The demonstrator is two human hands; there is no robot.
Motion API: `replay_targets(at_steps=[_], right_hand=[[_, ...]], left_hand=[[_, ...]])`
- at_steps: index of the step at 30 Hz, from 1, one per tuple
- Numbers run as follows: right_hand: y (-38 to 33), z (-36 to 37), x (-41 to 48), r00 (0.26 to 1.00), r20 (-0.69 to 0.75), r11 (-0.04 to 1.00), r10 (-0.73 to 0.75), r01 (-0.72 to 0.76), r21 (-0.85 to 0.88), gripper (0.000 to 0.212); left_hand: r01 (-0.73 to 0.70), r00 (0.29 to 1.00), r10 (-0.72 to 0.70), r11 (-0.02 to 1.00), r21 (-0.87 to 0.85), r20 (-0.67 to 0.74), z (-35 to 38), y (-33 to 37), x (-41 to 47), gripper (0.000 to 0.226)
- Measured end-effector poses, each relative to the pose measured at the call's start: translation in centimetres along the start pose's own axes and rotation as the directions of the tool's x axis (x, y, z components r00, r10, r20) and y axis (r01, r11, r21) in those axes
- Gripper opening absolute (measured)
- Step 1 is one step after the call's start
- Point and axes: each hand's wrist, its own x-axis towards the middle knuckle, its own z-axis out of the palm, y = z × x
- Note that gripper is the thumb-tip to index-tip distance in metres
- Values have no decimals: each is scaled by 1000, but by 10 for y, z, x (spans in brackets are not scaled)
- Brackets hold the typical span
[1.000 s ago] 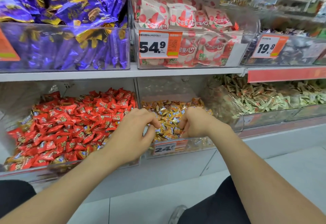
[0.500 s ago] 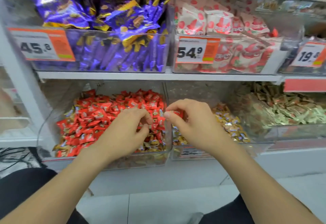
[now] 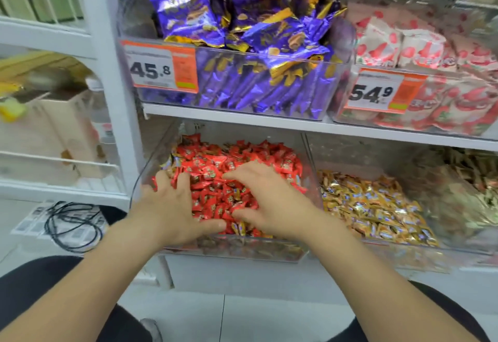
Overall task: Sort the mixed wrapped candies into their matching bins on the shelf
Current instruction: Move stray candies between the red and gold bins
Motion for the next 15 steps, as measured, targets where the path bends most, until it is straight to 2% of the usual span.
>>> replay_targets(at_steps=[2,3,6,8,11,15], right_hand=[[-10,14,8,992,124,998,-30,37,-60,95],[-12,21,13,982,185,994,-24,43,-98,98],[-13,33,27,961,272,992,-39,70,-107,89],[-12,40,34,966,254,977,-50,100,-188,74],[-7,46,42,987,155,954,-38,82,-289,53],[4,39,47,998,64,957,15,4,-290,45]], left_hand=[[-24,999,24,1000,-5,47,0,-4,6,127],[-37,998,38,999,-23,57,-1,-7,11,122],[-94,994,99,991,-91,54,-1,-20,26,93],[-141,990,142,984,-111,1,-2,-26,33,82],[-199,978,184,965,-172,-101,-2,-29,42,80],[-274,946,206,921,-276,-250,-3,-29,49,84]])
